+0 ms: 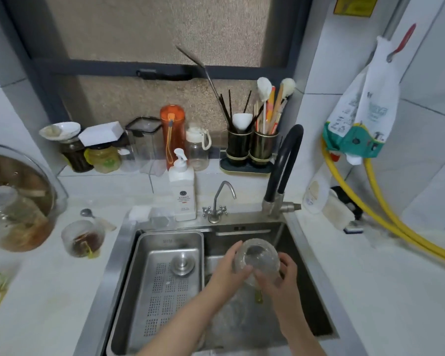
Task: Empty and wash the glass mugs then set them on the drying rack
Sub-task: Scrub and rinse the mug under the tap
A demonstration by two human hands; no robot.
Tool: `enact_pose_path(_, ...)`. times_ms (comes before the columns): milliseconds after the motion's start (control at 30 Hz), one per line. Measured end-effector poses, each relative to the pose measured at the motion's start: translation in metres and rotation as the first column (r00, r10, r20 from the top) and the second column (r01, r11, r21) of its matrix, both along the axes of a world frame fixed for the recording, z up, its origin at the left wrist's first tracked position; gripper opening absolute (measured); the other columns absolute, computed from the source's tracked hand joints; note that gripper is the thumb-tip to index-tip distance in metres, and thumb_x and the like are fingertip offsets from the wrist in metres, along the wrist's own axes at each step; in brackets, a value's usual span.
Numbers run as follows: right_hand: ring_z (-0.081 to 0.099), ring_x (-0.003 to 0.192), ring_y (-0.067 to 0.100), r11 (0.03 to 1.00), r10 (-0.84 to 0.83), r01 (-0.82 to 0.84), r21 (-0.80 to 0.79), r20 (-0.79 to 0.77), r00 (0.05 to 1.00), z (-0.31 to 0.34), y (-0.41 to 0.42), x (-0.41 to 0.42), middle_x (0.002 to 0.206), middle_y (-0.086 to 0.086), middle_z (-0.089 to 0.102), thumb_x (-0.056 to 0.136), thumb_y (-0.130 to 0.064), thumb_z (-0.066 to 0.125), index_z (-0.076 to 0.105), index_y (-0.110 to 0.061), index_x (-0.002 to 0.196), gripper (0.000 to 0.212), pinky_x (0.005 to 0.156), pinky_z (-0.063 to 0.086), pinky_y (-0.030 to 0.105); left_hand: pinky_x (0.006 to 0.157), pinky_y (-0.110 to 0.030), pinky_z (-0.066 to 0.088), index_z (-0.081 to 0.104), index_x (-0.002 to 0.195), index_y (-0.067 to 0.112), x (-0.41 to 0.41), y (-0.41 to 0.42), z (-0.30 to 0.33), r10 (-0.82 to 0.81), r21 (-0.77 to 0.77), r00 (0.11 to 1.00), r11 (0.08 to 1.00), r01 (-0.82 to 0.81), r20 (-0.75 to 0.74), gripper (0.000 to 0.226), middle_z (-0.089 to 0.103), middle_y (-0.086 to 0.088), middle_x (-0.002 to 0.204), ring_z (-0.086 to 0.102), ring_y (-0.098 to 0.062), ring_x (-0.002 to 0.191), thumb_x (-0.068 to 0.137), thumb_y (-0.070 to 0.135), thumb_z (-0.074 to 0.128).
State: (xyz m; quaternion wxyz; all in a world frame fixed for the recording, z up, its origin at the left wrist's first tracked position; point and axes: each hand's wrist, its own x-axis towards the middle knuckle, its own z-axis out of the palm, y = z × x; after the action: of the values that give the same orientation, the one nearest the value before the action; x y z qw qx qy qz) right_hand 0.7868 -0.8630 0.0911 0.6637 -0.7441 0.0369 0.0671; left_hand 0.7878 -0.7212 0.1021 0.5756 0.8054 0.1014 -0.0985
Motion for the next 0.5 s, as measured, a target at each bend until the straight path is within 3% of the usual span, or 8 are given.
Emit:
enact_pose_path(100,0.06,0.097,0.011,0.998,0.061,-0.06,-0.011,0.089,0.994,0.006,-0.002,-0.004,0.105,-0.007,0.059,0.071,-0.023,0.08,0.051,-0.028,0.1,0.041,0.081,0.05,0.023,0.079,-0.028,0.057,0.026,0.143,0.041,-0.014,-0.007,0.001,0.068,-0.253,0.994,0.964,-0.088,-0.087,0.063,0.043,-0.002,0.14,0.057,-0.019,0.112,0.093,0.02,0.057)
enact_pose_path(200,0.062,0.098,0.013,0.996,0.089,-0.089,-0.009,0.108,0.99,0.009,-0.008,-0.008,0.105,-0.003,0.061,0.078,-0.014,0.076,0.052,-0.031,0.097,0.035,0.083,0.05,0.027,0.067,-0.022,0.057,0.029,0.142,0.039,-0.023,-0.015,0.003,0.147,-0.375,0.986,0.912,-0.166,-0.08,0.063,0.046,0.0,0.133,0.061,-0.014,0.102,0.092,0.015,0.058)
enact_pose_path(300,0.062,0.096,0.01,0.995,0.09,-0.094,0.03,0.109,0.99,0.013,-0.015,-0.014,0.105,-0.002,0.061,0.086,-0.014,0.067,0.051,-0.033,0.096,0.027,0.082,0.051,0.027,0.062,-0.02,0.055,0.033,0.139,0.036,-0.034,-0.029,0.005,0.239,-0.407,0.97,0.882,-0.239,-0.053,0.062,0.051,-0.003,0.128,0.061,-0.013,0.099,0.09,0.011,0.061)
enact_pose_path(433,0.065,0.098,0.018,0.995,0.092,-0.094,0.02,0.09,0.992,0.007,-0.025,-0.02,0.105,-0.004,0.065,0.087,-0.019,0.066,0.054,-0.039,0.098,0.026,0.09,0.053,0.046,0.062,-0.023,0.054,0.042,0.135,0.03,-0.049,-0.044,0.0,0.339,-0.393,0.941,0.865,-0.312,-0.002,0.057,0.06,-0.005,0.117,0.062,-0.01,0.088,0.086,0.01,0.065)
enact_pose_path(500,0.065,0.102,0.018,0.994,0.109,-0.111,0.01,0.088,0.99,0.001,-0.028,-0.023,0.11,-0.005,0.066,0.086,-0.027,0.068,0.052,-0.046,0.1,0.028,0.092,0.052,0.048,0.065,-0.029,0.056,0.043,0.133,0.029,-0.055,-0.048,0.0,0.374,-0.389,0.927,0.857,-0.339,0.016,0.055,0.064,0.001,0.106,0.064,-0.005,0.078,0.086,0.009,0.065)
